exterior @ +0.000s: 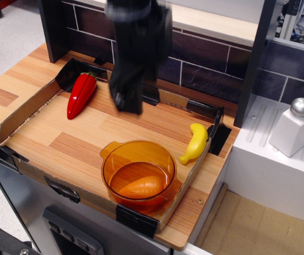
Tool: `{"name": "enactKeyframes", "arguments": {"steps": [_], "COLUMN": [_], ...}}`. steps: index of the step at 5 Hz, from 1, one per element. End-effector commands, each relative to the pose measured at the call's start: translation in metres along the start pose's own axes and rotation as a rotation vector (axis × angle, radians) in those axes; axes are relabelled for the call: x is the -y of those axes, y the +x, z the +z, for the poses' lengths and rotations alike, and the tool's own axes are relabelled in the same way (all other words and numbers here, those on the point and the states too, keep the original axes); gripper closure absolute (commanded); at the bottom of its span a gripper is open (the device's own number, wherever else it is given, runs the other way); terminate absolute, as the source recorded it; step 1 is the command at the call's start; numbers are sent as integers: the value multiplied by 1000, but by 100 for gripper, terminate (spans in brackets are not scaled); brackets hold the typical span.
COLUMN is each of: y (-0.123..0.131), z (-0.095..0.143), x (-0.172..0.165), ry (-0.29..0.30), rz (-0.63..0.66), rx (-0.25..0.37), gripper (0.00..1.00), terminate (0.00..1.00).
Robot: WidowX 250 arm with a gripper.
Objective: Put carrot in pot
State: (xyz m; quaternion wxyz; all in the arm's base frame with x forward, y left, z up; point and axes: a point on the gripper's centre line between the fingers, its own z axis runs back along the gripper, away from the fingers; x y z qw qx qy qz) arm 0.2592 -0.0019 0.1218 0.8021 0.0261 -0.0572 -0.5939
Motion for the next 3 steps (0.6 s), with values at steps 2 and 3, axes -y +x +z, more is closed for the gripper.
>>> {"name": "enactKeyframes", "arguments": {"steps": [2, 3], "y": [-10, -10], "z": [67, 67], "x": [-57, -57], "ry": [101, 101], "rz": [197, 197], "rx": [15, 15], "gripper": [0, 0], "terminate": [0, 100]}}
